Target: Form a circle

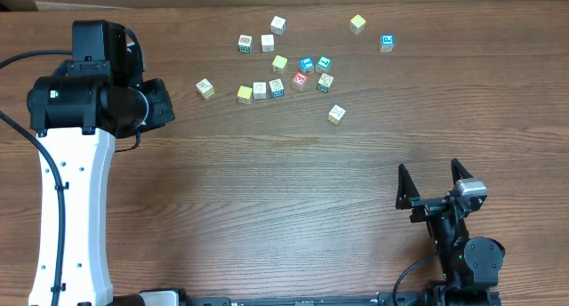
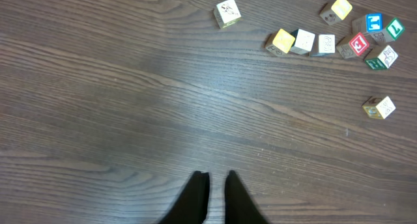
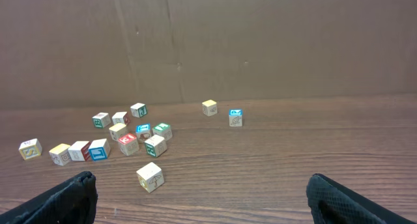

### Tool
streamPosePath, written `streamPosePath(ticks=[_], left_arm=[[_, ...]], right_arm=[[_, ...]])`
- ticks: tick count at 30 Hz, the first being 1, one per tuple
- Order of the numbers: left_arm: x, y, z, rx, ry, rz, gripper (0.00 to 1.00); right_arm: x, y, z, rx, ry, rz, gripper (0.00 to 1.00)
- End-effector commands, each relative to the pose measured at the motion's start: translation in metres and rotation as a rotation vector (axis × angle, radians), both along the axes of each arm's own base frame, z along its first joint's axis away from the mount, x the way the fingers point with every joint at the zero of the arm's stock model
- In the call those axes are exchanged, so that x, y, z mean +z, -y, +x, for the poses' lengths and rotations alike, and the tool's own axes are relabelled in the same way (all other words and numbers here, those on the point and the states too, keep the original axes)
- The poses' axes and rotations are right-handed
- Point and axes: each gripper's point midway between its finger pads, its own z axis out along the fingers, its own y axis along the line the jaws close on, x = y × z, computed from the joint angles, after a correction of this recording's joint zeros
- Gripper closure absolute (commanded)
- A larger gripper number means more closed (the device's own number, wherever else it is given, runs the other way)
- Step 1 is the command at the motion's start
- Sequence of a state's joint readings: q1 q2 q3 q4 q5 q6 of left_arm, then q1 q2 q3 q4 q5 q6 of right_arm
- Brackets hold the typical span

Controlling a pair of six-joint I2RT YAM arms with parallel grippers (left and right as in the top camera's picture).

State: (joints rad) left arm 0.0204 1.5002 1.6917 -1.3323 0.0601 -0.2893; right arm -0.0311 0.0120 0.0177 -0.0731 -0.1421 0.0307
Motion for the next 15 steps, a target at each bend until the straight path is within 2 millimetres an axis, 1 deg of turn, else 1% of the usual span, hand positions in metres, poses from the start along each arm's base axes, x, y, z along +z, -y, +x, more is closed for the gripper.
streamPosePath(ticks=[1, 9, 15], left_arm=[[0.006, 0.0, 0.003, 0.006, 0.016, -0.015, 0.96], [0.007, 0.009, 0.003, 0.009, 0.015, -0.07, 0.96], [0.007, 0.017, 0.003, -0.008, 0.013, -0.079, 0.96]], right_arm=[[-0.002, -0.001, 0.0, 0.006, 0.001, 0.006, 0.0], [-0.002, -0.002, 0.0, 0.007, 0.002, 0.006, 0.0], [-0.002, -0.002, 0.0, 0.007, 0.002, 0.006, 0.0]])
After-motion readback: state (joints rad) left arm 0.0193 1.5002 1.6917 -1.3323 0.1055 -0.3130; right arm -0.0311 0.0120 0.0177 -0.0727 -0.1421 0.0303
